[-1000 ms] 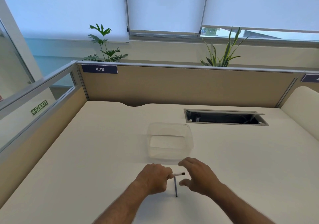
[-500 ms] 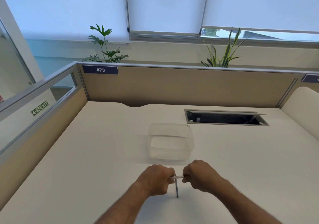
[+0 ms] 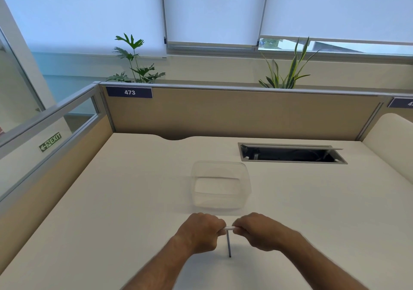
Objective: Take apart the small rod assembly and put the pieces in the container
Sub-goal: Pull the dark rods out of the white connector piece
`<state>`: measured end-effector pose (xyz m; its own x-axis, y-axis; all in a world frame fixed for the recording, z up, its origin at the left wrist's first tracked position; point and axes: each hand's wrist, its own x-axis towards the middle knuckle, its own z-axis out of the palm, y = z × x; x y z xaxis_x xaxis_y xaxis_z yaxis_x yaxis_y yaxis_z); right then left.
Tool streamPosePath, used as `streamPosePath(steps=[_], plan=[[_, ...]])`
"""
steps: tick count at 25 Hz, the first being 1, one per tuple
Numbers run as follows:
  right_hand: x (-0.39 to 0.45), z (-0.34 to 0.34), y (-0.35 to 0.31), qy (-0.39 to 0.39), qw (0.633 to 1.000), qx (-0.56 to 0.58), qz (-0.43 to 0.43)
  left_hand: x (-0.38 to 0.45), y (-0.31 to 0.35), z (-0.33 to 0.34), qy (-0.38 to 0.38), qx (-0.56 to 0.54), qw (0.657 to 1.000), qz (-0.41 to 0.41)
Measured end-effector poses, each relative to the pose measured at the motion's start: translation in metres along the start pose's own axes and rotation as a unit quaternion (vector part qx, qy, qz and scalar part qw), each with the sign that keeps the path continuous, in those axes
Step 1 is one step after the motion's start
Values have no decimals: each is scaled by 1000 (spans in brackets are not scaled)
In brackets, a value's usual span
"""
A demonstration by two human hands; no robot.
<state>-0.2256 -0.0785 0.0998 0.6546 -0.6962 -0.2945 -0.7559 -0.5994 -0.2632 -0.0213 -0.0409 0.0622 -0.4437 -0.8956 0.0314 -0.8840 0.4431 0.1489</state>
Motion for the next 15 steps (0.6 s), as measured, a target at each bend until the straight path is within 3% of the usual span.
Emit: streamPosePath(steps=[15], plan=[[6,7,-11,154,983,-25,92,-8,3,5,16,-47,999,-3]])
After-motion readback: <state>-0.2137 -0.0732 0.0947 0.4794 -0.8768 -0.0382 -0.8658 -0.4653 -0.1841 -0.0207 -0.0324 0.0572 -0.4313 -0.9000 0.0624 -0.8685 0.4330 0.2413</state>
